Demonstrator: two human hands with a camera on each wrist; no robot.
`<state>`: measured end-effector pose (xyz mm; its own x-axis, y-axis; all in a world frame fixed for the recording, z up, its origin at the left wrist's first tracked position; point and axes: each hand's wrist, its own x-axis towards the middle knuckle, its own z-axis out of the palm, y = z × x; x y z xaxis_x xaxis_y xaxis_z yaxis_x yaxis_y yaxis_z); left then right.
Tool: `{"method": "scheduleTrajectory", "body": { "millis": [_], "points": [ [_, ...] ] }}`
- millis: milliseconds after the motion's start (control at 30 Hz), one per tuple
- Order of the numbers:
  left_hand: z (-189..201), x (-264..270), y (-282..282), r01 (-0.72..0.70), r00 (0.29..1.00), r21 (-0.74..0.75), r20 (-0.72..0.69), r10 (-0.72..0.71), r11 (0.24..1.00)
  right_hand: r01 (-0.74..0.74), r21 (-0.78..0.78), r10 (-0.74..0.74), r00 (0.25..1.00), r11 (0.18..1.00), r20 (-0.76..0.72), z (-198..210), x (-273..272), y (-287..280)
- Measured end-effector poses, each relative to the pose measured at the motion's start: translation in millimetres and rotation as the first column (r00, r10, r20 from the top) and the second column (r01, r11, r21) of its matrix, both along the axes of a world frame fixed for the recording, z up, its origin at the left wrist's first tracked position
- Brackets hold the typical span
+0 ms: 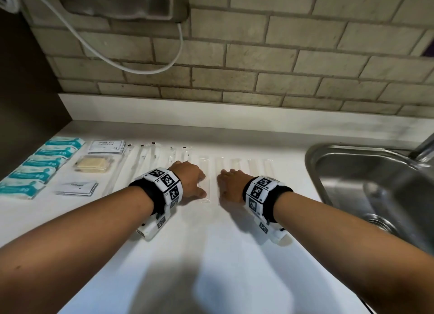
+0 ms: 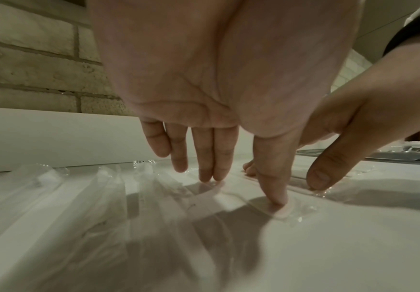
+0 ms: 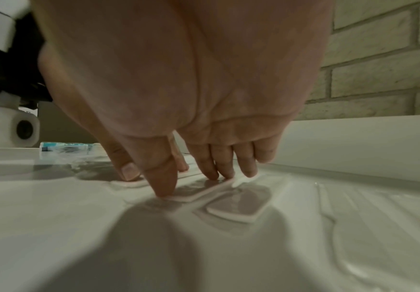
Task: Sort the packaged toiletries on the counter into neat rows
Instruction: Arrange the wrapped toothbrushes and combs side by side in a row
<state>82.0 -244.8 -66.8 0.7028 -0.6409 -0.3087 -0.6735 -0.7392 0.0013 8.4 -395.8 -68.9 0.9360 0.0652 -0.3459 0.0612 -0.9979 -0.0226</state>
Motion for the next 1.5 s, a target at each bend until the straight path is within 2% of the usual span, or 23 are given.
{"method": "scheduleTrajectory", "body": {
  "millis": [133,500,700,867,1000,1500],
  "points": [
    [-5,1,-1,-0.045,0.999,-0.022,-0.03,0.045,0.999,0.011,0.011,-0.011,1.0,1.0,0.023,2,-1,1],
    [0,-1,-3,-0.051,0.999,-0.016,-0.018,0.051,0.999,-0.021,-0.031,0.023,0.997,0.999,0.068,2,-3,1],
    [2,-7,-19,0.021,1.0,-0.154,0.022,-0.018,0.988,0.035,-0.06,-0.028,0.992,0.998,0.12,13,-8,-13],
    [0,-21,-39,0.153,0.987,-0.07,0.068,-0.148,0.986,0.113,-0.137,-0.11,0.993,0.984,0.03,9,-11,-23],
    [-5,-24,-42,0.149,0.987,-0.014,0.062,-0.148,0.989,0.12,-0.098,-0.118,0.993,0.988,0.028,4,-13,-27],
    [-18,-16,-47,0.099,0.995,-0.066,0.039,-0.096,0.993,0.14,-0.077,-0.138,0.99,0.987,0.027,0,-13,-33]
  ]
}}
